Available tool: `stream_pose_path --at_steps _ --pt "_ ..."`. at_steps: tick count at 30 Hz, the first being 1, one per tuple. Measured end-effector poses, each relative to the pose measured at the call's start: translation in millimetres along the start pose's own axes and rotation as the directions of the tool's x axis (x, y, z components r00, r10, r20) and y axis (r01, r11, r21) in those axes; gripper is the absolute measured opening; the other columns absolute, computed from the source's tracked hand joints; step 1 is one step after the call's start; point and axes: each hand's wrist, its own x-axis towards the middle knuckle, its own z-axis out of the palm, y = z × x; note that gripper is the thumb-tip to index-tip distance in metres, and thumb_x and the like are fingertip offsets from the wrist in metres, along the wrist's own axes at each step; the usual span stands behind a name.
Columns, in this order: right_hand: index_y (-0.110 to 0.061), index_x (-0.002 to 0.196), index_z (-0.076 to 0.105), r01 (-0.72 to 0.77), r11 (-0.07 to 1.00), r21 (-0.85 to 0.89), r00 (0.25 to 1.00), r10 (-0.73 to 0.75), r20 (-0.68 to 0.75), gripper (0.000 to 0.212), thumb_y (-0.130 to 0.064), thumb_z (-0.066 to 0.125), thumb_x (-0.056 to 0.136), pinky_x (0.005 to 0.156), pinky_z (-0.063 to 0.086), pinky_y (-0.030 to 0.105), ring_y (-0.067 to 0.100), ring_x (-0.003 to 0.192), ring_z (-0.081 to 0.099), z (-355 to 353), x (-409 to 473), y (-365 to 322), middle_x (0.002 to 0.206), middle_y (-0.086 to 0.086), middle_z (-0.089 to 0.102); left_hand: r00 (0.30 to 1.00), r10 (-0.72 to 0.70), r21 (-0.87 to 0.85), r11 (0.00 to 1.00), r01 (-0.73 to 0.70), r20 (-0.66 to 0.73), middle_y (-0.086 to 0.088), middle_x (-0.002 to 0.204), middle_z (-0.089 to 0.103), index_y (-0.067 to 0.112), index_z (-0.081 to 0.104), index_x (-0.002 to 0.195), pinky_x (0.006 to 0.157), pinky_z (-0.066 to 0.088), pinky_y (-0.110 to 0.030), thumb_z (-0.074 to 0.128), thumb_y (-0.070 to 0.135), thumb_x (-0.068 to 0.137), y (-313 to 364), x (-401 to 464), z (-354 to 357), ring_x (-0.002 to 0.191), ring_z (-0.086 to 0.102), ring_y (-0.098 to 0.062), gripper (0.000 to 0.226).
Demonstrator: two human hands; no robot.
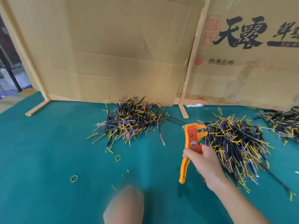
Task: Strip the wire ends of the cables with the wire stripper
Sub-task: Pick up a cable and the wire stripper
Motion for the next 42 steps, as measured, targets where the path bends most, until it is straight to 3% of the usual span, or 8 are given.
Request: stream_pose_path --at_steps 6,11,19,24,28,31,36,42 --pt "-0.023 0.066 0.060 -0.063 0.990 -0.127 0.943 0.100 0.318 0.030 -0.039 0.073 0.045 0.044 0.021 0.023 0.016 0.049 0.036 65 76 -44 0.063 -0.003 0.050 0.996 0.084 -0.019 0.996 -0.084 0.031 0.002 0.052 0.046 0.017 0.041 0.058 0.044 0.048 -0.026 0.057 0.041 0.067 -2 1 -1 0.046 0.045 -0.017 0.030" --pt "-0.017 0.076 0.057 -0.121 0.955 -0.271 0.922 0.209 0.325 0.034 -0.035 0.074 0.053 0.042 0.027 0.019 0.020 0.057 0.039 99 106 -46 0.073 0.003 0.047 0.980 0.197 -0.062 0.978 -0.198 -0.015 0.003 0.050 0.041 0.019 0.040 0.054 0.038 0.044 -0.022 0.052 0.043 0.067 -10 7 3 0.039 0.030 -0.006 0.029" --pt "-0.009 0.117 0.076 -0.424 0.850 0.313 0.779 0.166 0.605 0.047 -0.033 0.066 0.078 0.038 0.018 0.024 0.014 0.043 0.027 19 84 4 0.057 0.003 0.032 0.968 0.244 -0.049 0.968 -0.247 -0.063 0.002 0.049 0.038 0.017 0.036 0.054 0.038 0.041 -0.020 0.052 0.040 0.067 -13 10 10 0.041 0.022 -0.001 0.031" --pt "0.007 0.122 0.069 -0.507 0.690 0.516 0.695 -0.026 0.718 0.061 -0.023 0.056 0.071 0.045 0.013 0.029 0.015 0.051 0.019 3 82 26 0.141 0.014 0.058 0.972 0.216 0.032 0.976 -0.214 -0.092 0.010 0.045 0.030 0.019 0.039 0.052 0.034 0.040 -0.022 0.047 0.048 0.065 -9 7 6 0.038 0.025 -0.005 0.033" --pt "-0.003 0.113 0.047 -0.587 0.527 0.615 0.603 -0.222 0.766 0.045 -0.023 0.060 0.075 0.039 0.027 0.022 0.013 0.044 0.031 -2 85 46 0.152 0.024 0.047 0.975 0.178 0.004 0.984 -0.179 -0.136 0.013 0.048 0.045 0.023 0.053 0.065 0.048 0.046 -0.023 0.048 0.048 0.068 8 15 6 0.042 0.043 -0.007 0.025" --pt "0.005 0.124 0.042 -0.608 0.542 0.581 0.511 -0.294 0.808 0.068 -0.024 0.070 0.069 0.038 0.033 0.021 0.012 0.044 0.035 -7 91 53 0.154 0.026 0.044 0.957 0.290 -0.065 0.954 -0.291 -0.028 0.019 0.069 0.062 0.032 0.068 0.079 0.059 0.046 -0.018 0.057 0.034 0.087 55 47 25 0.064 0.060 0.000 0.014" --pt "0.018 0.127 0.053 -0.644 0.549 0.533 0.451 -0.290 0.844 0.084 -0.024 0.076 0.059 0.036 0.032 0.019 0.013 0.041 0.035 -9 90 57 0.139 0.023 0.058 0.881 0.085 -0.455 0.877 0.156 0.466 -0.001 0.080 0.073 0.008 0.072 0.096 0.066 0.056 -0.030 0.053 0.025 0.102 148 110 85 0.071 0.066 -0.010 0.026" --pt "0.007 0.122 0.067 -0.582 0.618 0.528 0.555 -0.173 0.814 0.071 -0.029 0.069 0.061 0.040 0.034 0.022 0.025 0.060 0.057 -8 98 56 0.134 0.028 0.061 0.939 0.047 -0.711 0.666 0.224 0.340 -0.004 0.073 0.067 0.012 0.073 0.099 0.062 0.052 -0.028 0.057 0.005 0.098 135 108 110 0.063 0.061 -0.017 0.018"
